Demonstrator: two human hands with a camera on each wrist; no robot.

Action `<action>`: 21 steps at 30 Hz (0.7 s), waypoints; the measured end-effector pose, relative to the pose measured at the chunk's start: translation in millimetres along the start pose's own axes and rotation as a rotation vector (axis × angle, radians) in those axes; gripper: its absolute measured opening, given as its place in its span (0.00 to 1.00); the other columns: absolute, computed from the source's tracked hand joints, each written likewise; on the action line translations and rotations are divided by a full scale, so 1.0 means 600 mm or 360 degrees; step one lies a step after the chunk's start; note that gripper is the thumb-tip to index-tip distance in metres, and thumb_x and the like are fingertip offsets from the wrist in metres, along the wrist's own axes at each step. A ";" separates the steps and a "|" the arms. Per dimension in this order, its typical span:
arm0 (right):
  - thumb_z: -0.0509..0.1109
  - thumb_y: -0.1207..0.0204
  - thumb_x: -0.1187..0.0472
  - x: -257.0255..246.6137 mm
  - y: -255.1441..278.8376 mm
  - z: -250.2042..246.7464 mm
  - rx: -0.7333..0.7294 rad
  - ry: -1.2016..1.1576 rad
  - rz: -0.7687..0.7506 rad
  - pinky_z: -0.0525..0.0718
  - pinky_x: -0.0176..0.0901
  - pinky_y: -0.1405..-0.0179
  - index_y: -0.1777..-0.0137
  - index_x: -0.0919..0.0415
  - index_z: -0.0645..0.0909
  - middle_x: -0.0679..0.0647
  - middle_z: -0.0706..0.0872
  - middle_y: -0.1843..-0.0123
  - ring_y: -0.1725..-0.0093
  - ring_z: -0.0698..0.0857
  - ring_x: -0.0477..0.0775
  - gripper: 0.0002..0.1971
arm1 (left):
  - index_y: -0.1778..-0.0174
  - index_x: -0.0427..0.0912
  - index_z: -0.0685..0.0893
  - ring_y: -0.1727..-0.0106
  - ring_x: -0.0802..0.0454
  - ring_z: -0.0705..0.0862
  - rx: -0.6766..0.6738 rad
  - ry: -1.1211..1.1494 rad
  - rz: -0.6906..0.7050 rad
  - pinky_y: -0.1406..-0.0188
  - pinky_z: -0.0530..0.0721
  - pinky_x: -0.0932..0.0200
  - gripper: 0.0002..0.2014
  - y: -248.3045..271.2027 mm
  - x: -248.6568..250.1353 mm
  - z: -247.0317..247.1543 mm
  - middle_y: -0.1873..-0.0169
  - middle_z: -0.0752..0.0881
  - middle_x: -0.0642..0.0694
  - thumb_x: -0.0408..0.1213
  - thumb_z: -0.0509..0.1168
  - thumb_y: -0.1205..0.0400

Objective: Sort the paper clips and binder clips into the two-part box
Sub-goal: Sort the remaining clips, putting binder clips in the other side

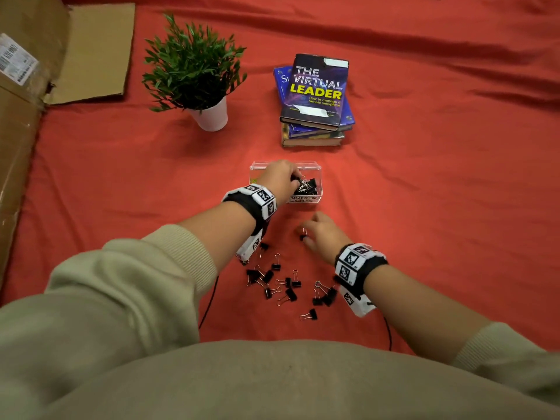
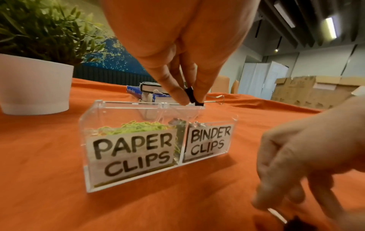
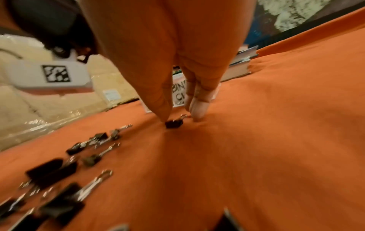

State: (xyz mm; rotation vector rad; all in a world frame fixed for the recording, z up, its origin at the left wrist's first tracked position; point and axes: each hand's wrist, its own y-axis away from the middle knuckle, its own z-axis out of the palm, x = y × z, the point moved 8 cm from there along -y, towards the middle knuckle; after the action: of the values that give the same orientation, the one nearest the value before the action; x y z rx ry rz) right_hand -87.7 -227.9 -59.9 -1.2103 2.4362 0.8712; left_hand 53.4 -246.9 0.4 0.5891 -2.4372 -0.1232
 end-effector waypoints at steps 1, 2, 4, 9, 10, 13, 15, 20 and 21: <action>0.67 0.26 0.66 -0.003 0.000 0.014 -0.0034 0.0024 -0.0022 0.77 0.49 0.42 0.36 0.61 0.81 0.64 0.76 0.43 0.43 0.79 0.64 0.18 | 0.43 0.39 0.87 0.42 0.44 0.84 -0.0021 -0.0038 0.0024 0.44 0.77 0.59 0.12 -0.003 0.004 0.004 0.44 0.88 0.41 0.31 0.64 0.20; 0.66 0.26 0.67 -0.004 0.000 0.022 -0.0048 0.0039 -0.0023 0.77 0.50 0.42 0.36 0.63 0.81 0.65 0.76 0.43 0.42 0.78 0.66 0.17 | 0.41 0.40 0.86 0.41 0.44 0.83 -0.0045 -0.0066 0.0042 0.42 0.77 0.58 0.13 -0.003 0.006 0.009 0.44 0.87 0.40 0.31 0.64 0.20; 0.65 0.26 0.68 0.000 0.002 0.030 -0.0065 0.0060 -0.0002 0.76 0.52 0.40 0.40 0.68 0.81 0.66 0.77 0.42 0.40 0.77 0.66 0.15 | 0.37 0.42 0.84 0.38 0.43 0.82 -0.0084 -0.0112 0.0082 0.37 0.77 0.55 0.15 0.005 0.005 0.018 0.42 0.85 0.40 0.31 0.65 0.20; 0.67 0.27 0.64 0.000 0.027 0.030 -0.0075 -0.0010 -0.0028 0.75 0.48 0.42 0.45 0.65 0.81 0.62 0.79 0.46 0.43 0.79 0.64 0.11 | 0.40 0.47 0.82 0.45 0.50 0.79 -0.0066 -0.0061 0.0144 0.41 0.80 0.54 0.14 0.086 -0.016 0.030 0.44 0.78 0.47 0.37 0.68 0.22; 0.68 0.28 0.63 -0.006 0.035 0.032 -0.0089 -0.0050 -0.0048 0.77 0.48 0.43 0.46 0.62 0.81 0.60 0.78 0.47 0.45 0.79 0.62 0.11 | 0.42 0.48 0.82 0.47 0.51 0.80 -0.0147 -0.0087 0.0131 0.43 0.81 0.54 0.12 0.111 -0.025 0.043 0.46 0.77 0.49 0.38 0.67 0.22; 0.68 0.27 0.61 -0.036 0.066 0.057 -0.0231 -0.0066 -0.0164 0.79 0.51 0.44 0.46 0.59 0.81 0.57 0.76 0.47 0.48 0.79 0.59 0.10 | 0.44 0.49 0.83 0.47 0.48 0.82 -0.0472 -0.0258 0.0107 0.46 0.82 0.53 0.11 0.182 -0.060 0.098 0.48 0.78 0.47 0.39 0.66 0.22; 0.67 0.27 0.61 -0.059 0.083 0.077 -0.0284 0.0004 -0.0290 0.78 0.52 0.44 0.45 0.60 0.80 0.59 0.75 0.46 0.47 0.78 0.60 0.11 | 0.42 0.49 0.82 0.46 0.44 0.82 -0.0582 -0.0338 0.0108 0.47 0.81 0.52 0.13 0.215 -0.079 0.125 0.48 0.78 0.45 0.41 0.66 0.22; 0.63 0.28 0.64 -0.083 0.107 0.114 -0.0260 0.0261 -0.0363 0.80 0.58 0.48 0.43 0.65 0.78 0.65 0.75 0.44 0.45 0.78 0.66 0.14 | 0.42 0.48 0.81 0.44 0.43 0.80 -0.0529 -0.0409 0.0136 0.51 0.80 0.50 0.12 0.239 -0.089 0.150 0.47 0.76 0.42 0.44 0.66 0.21; 0.64 0.28 0.64 -0.084 0.109 0.118 -0.0253 0.0312 -0.0370 0.80 0.59 0.48 0.43 0.66 0.78 0.65 0.75 0.44 0.44 0.78 0.67 0.15 | 0.43 0.47 0.81 0.44 0.42 0.81 -0.0516 -0.0425 0.0144 0.50 0.80 0.49 0.12 0.239 -0.088 0.151 0.47 0.76 0.42 0.43 0.65 0.21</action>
State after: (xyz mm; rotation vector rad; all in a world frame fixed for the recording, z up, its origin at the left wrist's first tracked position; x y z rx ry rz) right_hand -109.9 -121.5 -64.4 -1.6700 2.3414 0.9291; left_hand -18.0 -100.0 -69.6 0.3336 -2.6158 -0.5802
